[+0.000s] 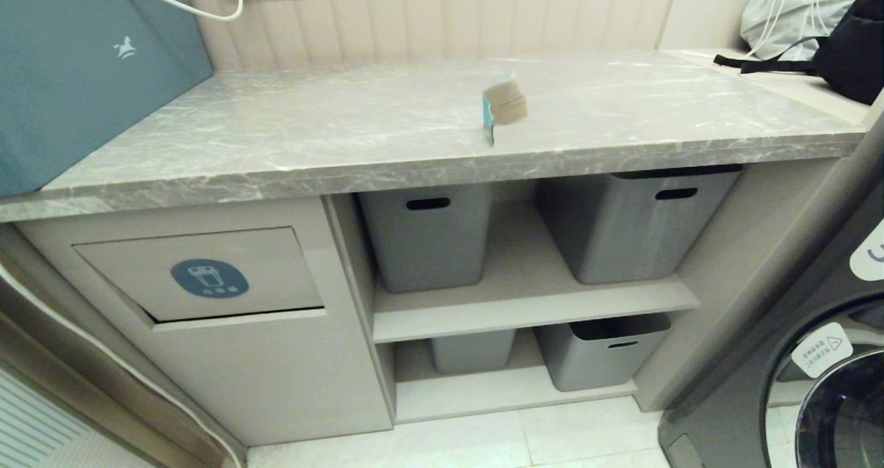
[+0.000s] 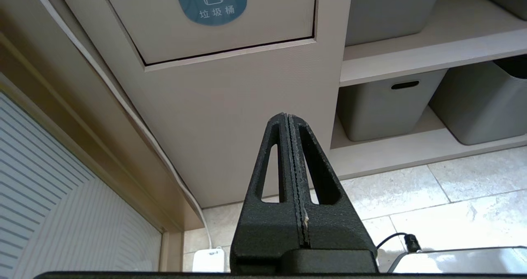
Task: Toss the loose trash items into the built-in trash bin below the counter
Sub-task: Pick up the garbage
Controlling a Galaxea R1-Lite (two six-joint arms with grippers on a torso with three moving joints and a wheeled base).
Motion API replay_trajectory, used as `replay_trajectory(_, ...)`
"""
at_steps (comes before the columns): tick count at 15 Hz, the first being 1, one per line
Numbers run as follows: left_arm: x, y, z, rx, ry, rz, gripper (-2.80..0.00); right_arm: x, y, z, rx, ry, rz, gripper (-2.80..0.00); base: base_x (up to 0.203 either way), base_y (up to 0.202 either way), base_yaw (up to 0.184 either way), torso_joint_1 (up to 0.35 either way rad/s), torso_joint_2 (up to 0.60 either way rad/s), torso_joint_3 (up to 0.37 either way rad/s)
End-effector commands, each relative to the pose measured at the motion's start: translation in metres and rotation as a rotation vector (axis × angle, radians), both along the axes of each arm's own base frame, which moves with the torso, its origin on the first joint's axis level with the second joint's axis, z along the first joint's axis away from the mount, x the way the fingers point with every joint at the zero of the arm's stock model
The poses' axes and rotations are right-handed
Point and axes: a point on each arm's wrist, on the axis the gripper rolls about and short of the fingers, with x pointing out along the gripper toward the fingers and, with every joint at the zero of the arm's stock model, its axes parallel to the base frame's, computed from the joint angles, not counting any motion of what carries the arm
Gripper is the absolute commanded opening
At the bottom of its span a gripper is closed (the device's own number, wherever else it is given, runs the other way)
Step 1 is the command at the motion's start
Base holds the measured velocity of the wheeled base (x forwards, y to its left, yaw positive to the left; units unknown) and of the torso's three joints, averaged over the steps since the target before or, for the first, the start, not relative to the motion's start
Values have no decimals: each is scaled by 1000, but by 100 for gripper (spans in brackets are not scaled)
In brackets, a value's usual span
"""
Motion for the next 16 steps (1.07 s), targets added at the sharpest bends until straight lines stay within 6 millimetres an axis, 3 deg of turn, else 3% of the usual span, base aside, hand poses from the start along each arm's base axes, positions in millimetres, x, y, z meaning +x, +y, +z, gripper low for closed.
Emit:
replay_trajectory(1,0,0,-1,-8,3,1,-280,0,0,0,0,0,1,-280,0,0,0,0,0,0)
replay_trajectory(16,0,0,-1,4,4,0,-280,0,0,0,-34,2,1,-280,0,0,0,0,0,0)
